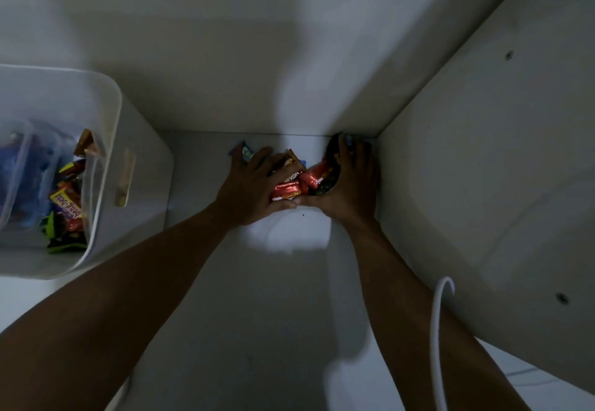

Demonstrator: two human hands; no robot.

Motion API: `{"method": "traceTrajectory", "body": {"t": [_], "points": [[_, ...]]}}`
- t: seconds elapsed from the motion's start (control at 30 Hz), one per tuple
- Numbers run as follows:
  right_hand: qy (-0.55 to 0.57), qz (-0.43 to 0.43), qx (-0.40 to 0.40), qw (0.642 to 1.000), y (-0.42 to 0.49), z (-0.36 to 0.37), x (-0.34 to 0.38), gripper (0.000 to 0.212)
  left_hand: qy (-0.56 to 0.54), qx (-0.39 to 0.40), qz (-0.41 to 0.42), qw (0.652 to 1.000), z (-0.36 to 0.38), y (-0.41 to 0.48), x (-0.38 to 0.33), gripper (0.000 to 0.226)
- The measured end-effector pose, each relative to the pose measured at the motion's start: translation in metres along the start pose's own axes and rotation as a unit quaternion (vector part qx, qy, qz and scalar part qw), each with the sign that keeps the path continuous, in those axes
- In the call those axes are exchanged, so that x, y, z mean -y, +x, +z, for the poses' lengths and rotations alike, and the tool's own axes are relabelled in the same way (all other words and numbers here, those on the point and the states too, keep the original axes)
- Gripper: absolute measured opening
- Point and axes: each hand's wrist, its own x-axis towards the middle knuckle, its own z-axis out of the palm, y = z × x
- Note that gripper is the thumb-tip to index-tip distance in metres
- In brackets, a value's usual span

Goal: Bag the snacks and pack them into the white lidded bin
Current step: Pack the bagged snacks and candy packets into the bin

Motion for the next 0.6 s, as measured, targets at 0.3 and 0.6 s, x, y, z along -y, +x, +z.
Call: {"method": "traceTrajectory", "body": {"t": [0.3, 0.6], "points": [[-0.024, -0.006, -0.035, 0.999, -0.004, 0.009, 0.002, 0.118, -0.022, -0.073, -0.048, 0.996, 0.010, -0.015, -0.002, 0.051], [-0.049, -0.071, -0.072, 0.994, -0.014, 0.014, 0.005, 0.068, -0.109, -0.118, -0.078, 0.984, 0.018, -0.016, -0.003, 0.045]]}}
